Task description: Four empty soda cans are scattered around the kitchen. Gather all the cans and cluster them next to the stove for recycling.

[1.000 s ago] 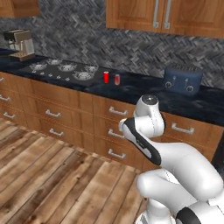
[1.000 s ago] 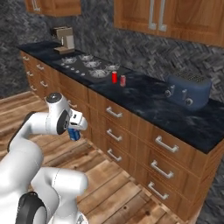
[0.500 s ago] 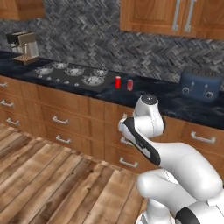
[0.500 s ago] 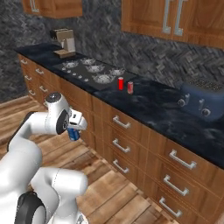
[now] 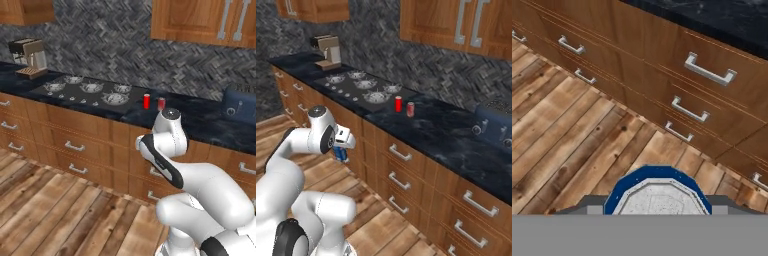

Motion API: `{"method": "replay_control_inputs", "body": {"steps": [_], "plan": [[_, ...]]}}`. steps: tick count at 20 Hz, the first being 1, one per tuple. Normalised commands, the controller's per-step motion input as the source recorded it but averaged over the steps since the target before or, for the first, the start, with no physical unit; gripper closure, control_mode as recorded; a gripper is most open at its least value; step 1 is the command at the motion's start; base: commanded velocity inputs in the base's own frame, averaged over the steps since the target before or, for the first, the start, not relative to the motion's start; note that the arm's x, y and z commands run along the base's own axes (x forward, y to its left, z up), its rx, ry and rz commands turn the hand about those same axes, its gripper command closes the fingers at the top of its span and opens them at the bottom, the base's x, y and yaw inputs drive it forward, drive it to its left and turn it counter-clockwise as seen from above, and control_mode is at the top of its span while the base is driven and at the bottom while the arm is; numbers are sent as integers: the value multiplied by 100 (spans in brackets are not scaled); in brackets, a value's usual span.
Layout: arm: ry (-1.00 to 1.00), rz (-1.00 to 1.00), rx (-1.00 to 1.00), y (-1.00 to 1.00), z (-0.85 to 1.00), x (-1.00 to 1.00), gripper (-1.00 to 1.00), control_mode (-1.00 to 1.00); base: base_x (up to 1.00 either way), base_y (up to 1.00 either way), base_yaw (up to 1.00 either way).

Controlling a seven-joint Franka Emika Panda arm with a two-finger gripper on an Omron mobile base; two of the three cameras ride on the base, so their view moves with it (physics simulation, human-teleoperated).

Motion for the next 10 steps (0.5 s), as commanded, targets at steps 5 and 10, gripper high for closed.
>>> {"method": "replay_control_inputs", "body": {"steps": [5, 10], "plan": [[0, 0, 0, 0, 0, 0, 100, 100, 64, 19, -2], [0, 0, 0, 0, 0, 0, 100, 100, 61, 13, -1]]}}
